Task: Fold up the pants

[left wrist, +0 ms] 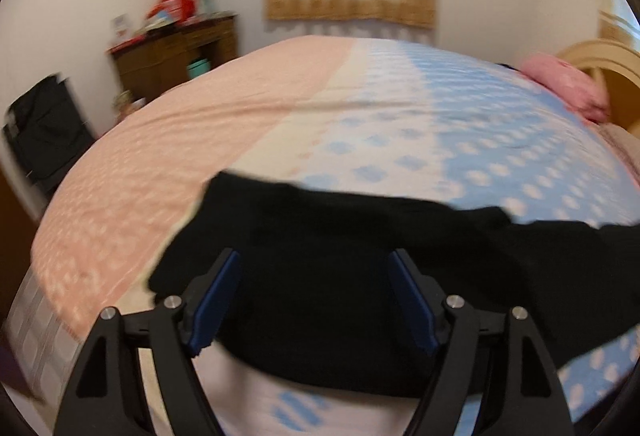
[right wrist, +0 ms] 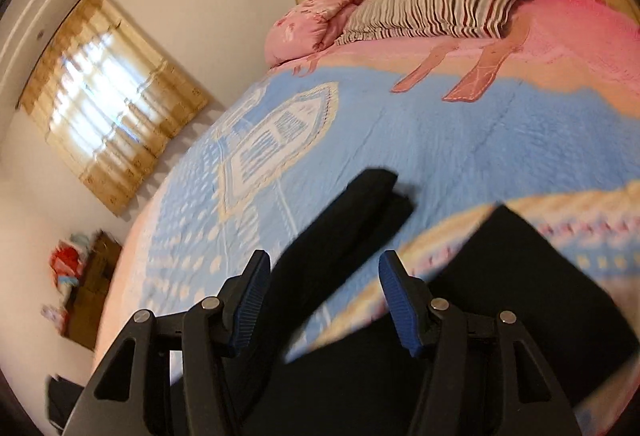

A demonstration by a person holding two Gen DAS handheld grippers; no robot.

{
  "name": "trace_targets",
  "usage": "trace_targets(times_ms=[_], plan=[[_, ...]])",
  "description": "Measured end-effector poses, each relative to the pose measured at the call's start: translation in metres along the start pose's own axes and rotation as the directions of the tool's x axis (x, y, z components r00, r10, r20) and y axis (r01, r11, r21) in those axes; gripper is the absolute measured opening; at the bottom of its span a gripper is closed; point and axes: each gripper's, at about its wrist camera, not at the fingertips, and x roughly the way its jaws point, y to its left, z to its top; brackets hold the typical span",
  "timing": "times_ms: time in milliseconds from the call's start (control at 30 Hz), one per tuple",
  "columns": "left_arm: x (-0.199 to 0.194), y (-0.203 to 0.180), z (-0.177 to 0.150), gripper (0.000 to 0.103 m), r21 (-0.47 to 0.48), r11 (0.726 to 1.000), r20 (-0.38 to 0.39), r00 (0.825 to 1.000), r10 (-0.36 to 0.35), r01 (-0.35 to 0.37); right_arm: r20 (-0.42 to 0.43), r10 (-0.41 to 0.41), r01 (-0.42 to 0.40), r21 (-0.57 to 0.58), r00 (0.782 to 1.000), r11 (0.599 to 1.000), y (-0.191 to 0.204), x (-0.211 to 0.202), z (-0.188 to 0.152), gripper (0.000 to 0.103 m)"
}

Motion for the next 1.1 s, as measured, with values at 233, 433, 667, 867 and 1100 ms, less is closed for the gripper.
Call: trace_targets(times_ms=[233, 433, 667, 867, 1100], plan=[[-0.016, -0.075, 0.002, 0.079, 0.155, 0.975, -0.001, 0.987, -0.162, 0.161, -0.049, -0.045, 0.046, 0.02, 0.998, 0.999, -0.013, 0.04, 0.031, 0.053], [-0.018, -0.144, 0.001, 0.079, 0.279, 0.919, -0.048, 0.96, -0.277, 0.279, -0.072, -0.069, 0.068, -0.018, 0.995, 0.998, -0.011, 0.057, 0.037, 0.003], [-0.008, -0.178, -0.004, 0.079, 0.304, 0.887, -0.129, 0.938, -0.322, 0.347, -0.079, -0.017, 0.007, -0.122, 0.997, 0.992, 0.012, 0.043, 0.041, 0.004], [-0.006, -0.196, -0.013, 0.079, 0.316, 0.863, -0.173, 0.918, -0.357, 0.396, -0.043, 0.042, -0.047, -0.132, 0.998, 0.99, 0.016, 0.021, 0.05, 0.003], [-0.014, -0.205, -0.017, 0.079, 0.352, 0.832, -0.179, 0.903, -0.391, 0.429, -0.004, 0.145, -0.144, -0.133, 0.989, 0.981, 0.025, -0.044, 0.042, 0.003]])
